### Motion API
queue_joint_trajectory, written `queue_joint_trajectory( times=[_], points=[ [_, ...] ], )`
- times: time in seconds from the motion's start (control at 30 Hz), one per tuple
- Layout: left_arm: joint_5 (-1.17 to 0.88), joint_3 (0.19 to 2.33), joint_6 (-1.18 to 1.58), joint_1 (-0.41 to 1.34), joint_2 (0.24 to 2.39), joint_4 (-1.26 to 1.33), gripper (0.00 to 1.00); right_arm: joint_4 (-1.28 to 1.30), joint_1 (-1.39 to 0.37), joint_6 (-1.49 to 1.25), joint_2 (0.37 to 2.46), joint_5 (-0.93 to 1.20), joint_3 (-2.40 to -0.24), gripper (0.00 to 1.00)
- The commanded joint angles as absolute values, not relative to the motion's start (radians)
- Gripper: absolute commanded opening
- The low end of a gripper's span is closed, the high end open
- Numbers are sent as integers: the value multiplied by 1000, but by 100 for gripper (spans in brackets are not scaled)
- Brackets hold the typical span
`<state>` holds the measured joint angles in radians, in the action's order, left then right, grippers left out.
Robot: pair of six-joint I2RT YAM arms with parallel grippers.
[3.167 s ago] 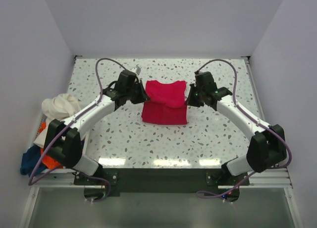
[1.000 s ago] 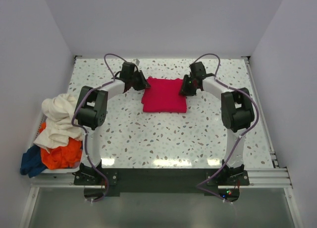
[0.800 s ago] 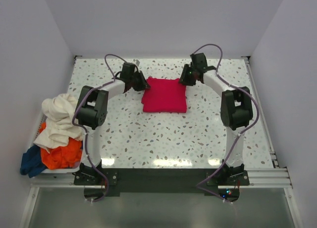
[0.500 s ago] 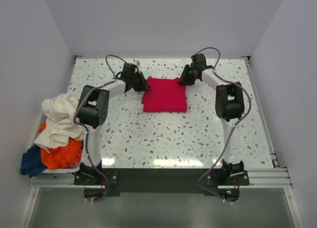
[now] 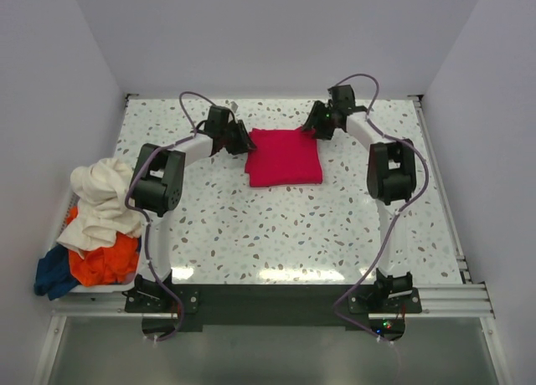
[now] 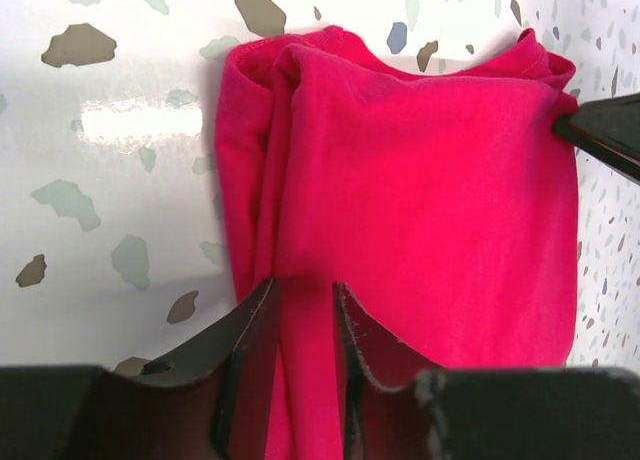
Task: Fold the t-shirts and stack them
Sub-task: Fold the tshirt, then neatly place the folded tshirt to the corner
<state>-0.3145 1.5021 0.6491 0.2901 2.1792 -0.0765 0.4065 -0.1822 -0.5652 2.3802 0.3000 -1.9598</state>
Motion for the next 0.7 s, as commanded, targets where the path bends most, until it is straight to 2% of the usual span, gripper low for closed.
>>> queue_joint_trajectory(
  times=[0.0, 0.1, 0.4, 0.67],
  points=[
    [-345, 1540, 623, 285, 2143, -51, 34, 422, -166, -519, 2212, 281, -1910, 56],
    [-370, 1552, 629, 285, 2132, -29, 42, 443, -166, -480, 2152, 247, -1826, 59],
    [-436, 1598, 644, 285, 2105, -31, 46, 499, -164, -390, 2183, 252, -1752, 59],
    [-486, 1612, 657, 290, 2083, -49, 46, 511, -178, -330, 2256, 281, -1769, 58]
  ],
)
